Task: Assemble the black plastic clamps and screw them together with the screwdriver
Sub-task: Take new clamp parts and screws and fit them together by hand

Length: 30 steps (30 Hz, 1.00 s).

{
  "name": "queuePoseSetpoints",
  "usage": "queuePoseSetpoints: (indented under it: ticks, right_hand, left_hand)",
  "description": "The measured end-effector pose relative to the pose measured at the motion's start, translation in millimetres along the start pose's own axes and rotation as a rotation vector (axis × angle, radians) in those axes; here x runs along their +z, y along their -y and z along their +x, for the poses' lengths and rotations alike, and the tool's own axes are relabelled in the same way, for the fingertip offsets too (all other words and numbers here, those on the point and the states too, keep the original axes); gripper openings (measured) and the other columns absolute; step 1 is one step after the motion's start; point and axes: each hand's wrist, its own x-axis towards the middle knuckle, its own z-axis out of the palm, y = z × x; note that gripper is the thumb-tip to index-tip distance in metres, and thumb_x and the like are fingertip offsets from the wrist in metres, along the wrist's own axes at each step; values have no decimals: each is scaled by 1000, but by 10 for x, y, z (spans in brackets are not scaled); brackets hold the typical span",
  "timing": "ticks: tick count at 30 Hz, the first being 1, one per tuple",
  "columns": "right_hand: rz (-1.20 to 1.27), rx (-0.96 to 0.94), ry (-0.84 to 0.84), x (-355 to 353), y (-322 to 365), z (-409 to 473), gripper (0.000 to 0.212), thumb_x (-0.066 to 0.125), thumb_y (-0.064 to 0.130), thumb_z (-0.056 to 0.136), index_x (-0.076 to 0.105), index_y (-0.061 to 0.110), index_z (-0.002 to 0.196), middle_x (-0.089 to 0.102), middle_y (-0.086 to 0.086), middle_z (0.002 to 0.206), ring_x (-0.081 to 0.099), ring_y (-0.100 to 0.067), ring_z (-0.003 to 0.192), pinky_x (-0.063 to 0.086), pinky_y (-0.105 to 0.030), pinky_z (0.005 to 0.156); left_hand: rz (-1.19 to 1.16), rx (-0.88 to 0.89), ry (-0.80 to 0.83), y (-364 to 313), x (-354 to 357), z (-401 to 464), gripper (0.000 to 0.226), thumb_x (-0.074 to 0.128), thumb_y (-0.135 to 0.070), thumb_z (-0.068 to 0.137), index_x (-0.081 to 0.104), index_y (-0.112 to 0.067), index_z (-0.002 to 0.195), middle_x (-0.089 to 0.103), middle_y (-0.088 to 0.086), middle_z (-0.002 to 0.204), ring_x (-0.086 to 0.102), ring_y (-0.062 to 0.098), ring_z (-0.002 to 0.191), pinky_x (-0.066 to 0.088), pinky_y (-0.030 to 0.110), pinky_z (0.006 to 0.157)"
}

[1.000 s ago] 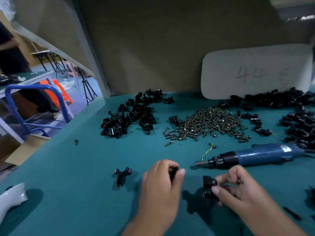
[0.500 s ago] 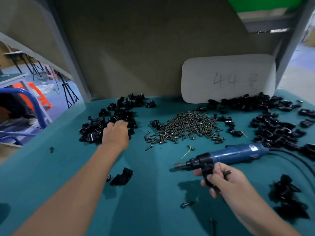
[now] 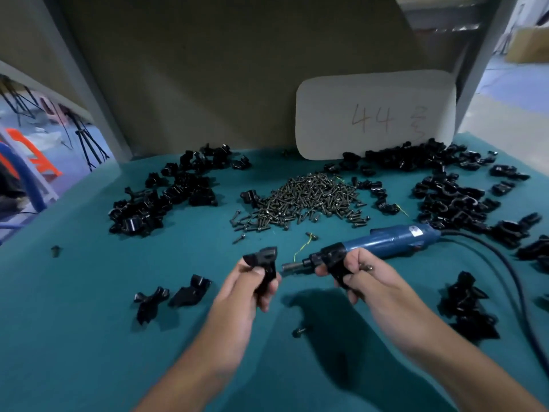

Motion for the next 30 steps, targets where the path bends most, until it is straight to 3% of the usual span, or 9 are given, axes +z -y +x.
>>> queuePoseSetpoints:
  ticks: [3, 6, 11, 16, 19, 21, 23, 26, 30]
  right_hand:
    - [28, -78, 36, 72, -17, -35, 26, 48, 13, 89, 44, 35, 76, 75, -9, 109, 65, -10, 90, 49, -27, 80]
    - [-160, -136, 47, 170, -74, -122, 25, 54, 23, 93, 41, 36, 77, 65, -22, 101, 60, -41, 92, 48, -59, 80]
    - [-567, -451, -39, 226, -16, -194, 45, 58, 1, 83, 35, 39, 79, 67, 16, 103, 55, 17, 105, 40, -3, 78]
    - [-660, -578, 46, 239, 2, -252, 44, 69, 5, 89, 35, 33, 82, 55, 27, 109, 47, 9, 126, 36, -3, 90]
    - [-538, -520, 134, 237, 21, -282, 32, 65, 26, 94, 36, 33, 82, 53, 29, 126, 50, -3, 126, 37, -9, 91]
    - [-218, -369, 197, 221, 59, -271, 28, 61, 27, 97, 38, 31, 82, 62, 12, 133, 58, -9, 119, 44, -17, 91]
    - [155, -237, 252, 204, 69, -245, 28, 61, 18, 98, 37, 19, 83, 69, -2, 125, 64, -10, 105, 52, -25, 86]
    - [343, -168, 264, 194, 80, -179, 30, 57, 11, 94, 29, 12, 84, 75, -4, 106, 64, -8, 76, 53, -22, 68]
    - [301, -181, 60, 140, 106, -120, 32, 61, 13, 84, 29, 12, 82, 77, -2, 107, 63, -1, 76, 49, -15, 69]
  left_hand:
    - [133, 70, 99, 169, 123, -155, 42, 67, -50, 65, 54, -17, 87, 56, -13, 69, 49, 8, 68, 40, 24, 71]
    - [434, 250, 110, 222, 166, -168, 45, 72, -60, 68, 54, -25, 88, 55, -20, 75, 51, 1, 72, 42, 17, 71]
    - [270, 301, 7, 213, 233, -213, 39, 80, -51, 73, 65, -23, 95, 72, -7, 89, 67, 11, 89, 51, 24, 81]
    - [103, 267, -49, 182, 288, -171, 24, 73, 0, 84, 63, -18, 72, 64, -8, 65, 59, 3, 66, 49, 14, 63]
    - [37, 229, -14, 188, 263, -160, 40, 71, 5, 85, 70, -31, 67, 66, -13, 66, 61, 0, 68, 50, 17, 67]
    - [-91, 188, 80, 192, 232, -150, 17, 77, -10, 82, 79, -26, 87, 76, -1, 91, 68, 12, 90, 53, 29, 83]
    - [-199, 103, 225, 192, 194, -165, 28, 74, -21, 81, 78, -18, 108, 75, 9, 110, 66, 17, 94, 53, 31, 81]
    - [-198, 48, 355, 198, 166, -167, 32, 66, -28, 86, 76, -21, 116, 74, 3, 102, 65, 12, 85, 53, 23, 71]
    - [-145, -71, 253, 184, 104, -126, 34, 52, -41, 87, 64, -11, 99, 66, 0, 77, 60, 13, 69, 45, 27, 65]
